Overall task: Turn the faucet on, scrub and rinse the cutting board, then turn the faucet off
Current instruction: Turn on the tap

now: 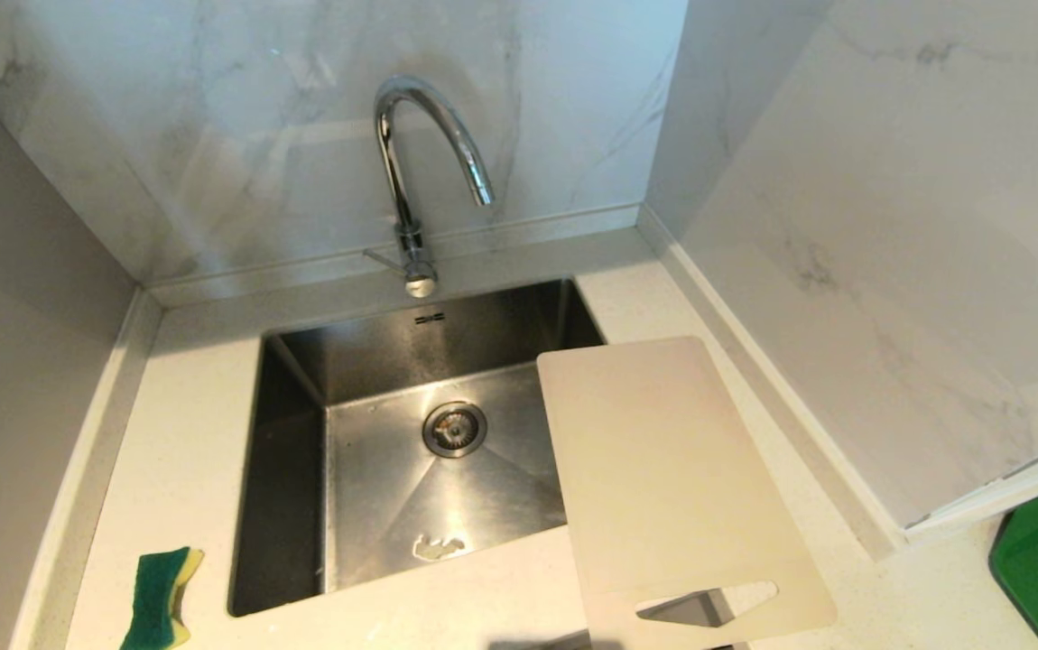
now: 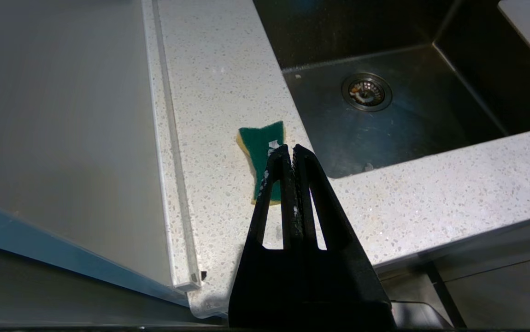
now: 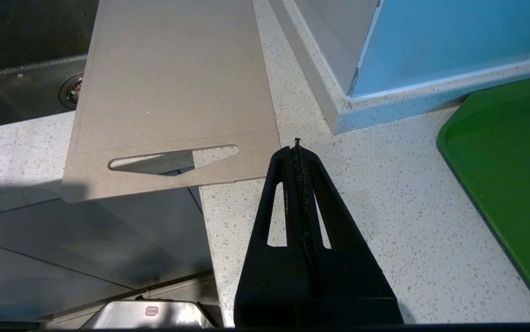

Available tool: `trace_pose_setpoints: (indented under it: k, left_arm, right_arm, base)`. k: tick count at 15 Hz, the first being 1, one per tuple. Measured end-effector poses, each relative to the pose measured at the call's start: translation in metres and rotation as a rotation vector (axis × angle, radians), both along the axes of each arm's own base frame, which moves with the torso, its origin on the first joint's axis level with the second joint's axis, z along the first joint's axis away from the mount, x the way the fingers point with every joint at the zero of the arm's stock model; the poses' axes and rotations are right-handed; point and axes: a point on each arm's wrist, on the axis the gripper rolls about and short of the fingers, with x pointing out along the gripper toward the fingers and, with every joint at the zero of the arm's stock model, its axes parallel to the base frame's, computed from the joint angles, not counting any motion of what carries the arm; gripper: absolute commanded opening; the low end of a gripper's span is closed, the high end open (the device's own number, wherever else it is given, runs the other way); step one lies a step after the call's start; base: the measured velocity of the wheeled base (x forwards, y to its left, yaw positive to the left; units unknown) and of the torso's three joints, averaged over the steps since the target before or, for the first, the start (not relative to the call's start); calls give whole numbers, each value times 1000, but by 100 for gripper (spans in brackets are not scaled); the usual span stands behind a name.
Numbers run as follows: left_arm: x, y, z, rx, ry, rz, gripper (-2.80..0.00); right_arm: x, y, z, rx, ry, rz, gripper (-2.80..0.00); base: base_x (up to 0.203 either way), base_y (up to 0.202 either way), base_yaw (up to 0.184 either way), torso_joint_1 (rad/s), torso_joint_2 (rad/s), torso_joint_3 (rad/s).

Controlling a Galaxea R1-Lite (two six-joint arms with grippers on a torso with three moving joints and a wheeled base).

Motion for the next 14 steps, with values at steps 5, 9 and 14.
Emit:
trace_pose_setpoints:
  k: [5, 9, 14]
  left_arm:
    - [0, 0, 0, 0, 0, 0, -280]
    - [-1, 0, 1, 44, 18, -1, -280]
    - [-1, 0, 97, 22, -48, 2, -280]
  right_arm:
    - [0, 0, 0, 1, 0, 0, -280]
    - [0, 0, 0, 1, 0, 0, -280]
    - [0, 0, 0, -3, 0, 1, -280]
  base:
    - [0, 0, 0, 0, 0, 0]
    - [0, 0, 0, 0, 0, 0]
    - [0, 0, 0, 0, 0, 0]
